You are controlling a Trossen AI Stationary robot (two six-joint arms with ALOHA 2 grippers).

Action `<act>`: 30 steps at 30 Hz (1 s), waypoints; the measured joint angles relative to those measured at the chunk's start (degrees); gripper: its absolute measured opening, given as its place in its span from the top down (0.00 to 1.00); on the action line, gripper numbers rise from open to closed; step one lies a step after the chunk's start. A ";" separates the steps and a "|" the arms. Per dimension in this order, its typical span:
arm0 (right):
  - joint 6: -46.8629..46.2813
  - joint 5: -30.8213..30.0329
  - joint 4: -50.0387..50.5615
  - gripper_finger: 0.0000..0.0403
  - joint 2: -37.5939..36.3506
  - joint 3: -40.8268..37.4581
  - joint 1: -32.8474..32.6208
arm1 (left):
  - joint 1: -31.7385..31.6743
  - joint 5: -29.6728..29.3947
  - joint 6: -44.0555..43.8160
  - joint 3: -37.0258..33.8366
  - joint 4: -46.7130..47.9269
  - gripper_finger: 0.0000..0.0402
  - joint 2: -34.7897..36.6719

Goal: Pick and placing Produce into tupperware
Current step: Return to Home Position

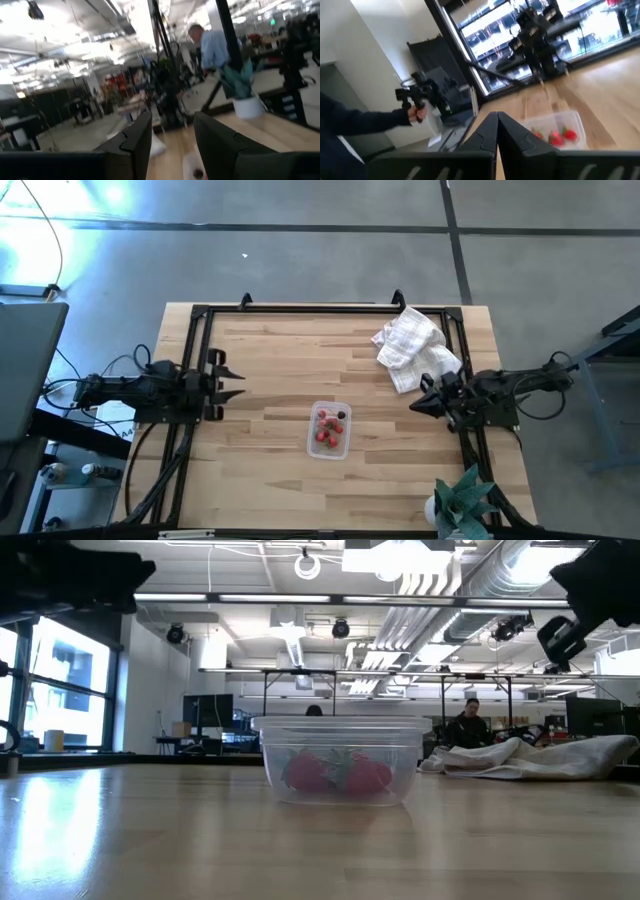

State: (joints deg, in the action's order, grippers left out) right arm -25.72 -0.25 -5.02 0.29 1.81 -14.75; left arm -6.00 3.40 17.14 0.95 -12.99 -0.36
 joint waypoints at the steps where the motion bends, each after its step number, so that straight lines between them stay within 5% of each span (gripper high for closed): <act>1: -0.31 0.17 -0.82 1.00 -0.02 -1.11 -0.02 | 0.00 0.00 0.02 0.00 1.19 0.66 0.01; 11: 9.71 -0.43 4.26 1.00 0.86 -1.21 0.15 | 0.00 -2.10 -0.12 0.00 12.21 0.66 0.00; 17: 18.24 -0.64 4.29 1.00 0.92 -1.21 0.14 | 0.00 -2.75 7.44 0.00 13.42 0.66 -1.28; 25: 19.76 -1.16 4.28 1.00 4.94 -1.21 0.16 | 0.00 -2.69 11.59 0.00 13.29 0.66 -1.40; 30: 19.78 -6.58 3.43 1.00 9.07 -1.21 0.16 | 0.00 -2.60 11.57 0.00 13.29 0.66 -1.40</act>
State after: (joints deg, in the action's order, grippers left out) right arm -5.94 -6.83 -1.59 9.36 0.60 -14.59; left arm -6.00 0.80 28.71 0.95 0.30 -1.76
